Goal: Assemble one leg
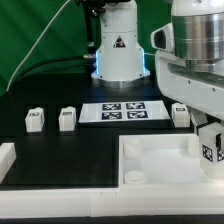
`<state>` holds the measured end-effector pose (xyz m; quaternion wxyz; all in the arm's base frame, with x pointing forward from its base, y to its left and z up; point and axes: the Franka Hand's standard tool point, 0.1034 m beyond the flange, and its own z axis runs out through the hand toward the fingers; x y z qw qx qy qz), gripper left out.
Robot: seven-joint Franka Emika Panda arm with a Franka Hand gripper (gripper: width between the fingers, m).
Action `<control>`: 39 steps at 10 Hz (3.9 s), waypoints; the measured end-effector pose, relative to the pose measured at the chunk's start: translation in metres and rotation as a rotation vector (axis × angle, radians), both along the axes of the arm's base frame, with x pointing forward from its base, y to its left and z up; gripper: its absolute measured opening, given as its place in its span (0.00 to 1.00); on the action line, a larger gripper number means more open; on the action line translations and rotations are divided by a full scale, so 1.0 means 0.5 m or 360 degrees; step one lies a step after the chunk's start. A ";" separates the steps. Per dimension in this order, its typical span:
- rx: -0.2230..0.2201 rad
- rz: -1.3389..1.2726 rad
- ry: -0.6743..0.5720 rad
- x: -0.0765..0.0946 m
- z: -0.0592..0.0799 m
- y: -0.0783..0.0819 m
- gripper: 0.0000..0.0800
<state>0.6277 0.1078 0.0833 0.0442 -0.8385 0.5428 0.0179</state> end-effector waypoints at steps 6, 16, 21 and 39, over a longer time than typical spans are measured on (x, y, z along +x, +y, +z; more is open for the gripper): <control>0.0000 -0.0030 0.0007 -0.002 -0.002 0.003 0.74; -0.0089 0.1842 -0.0130 -0.003 -0.005 0.003 0.81; -0.0096 0.1939 -0.0141 -0.002 -0.005 0.001 0.66; -0.0023 -0.0153 0.0012 -0.009 -0.010 0.013 0.48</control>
Offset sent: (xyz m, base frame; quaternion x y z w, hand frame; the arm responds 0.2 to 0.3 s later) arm 0.0000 0.0000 0.0000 0.0000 0.0000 0.0000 1.0000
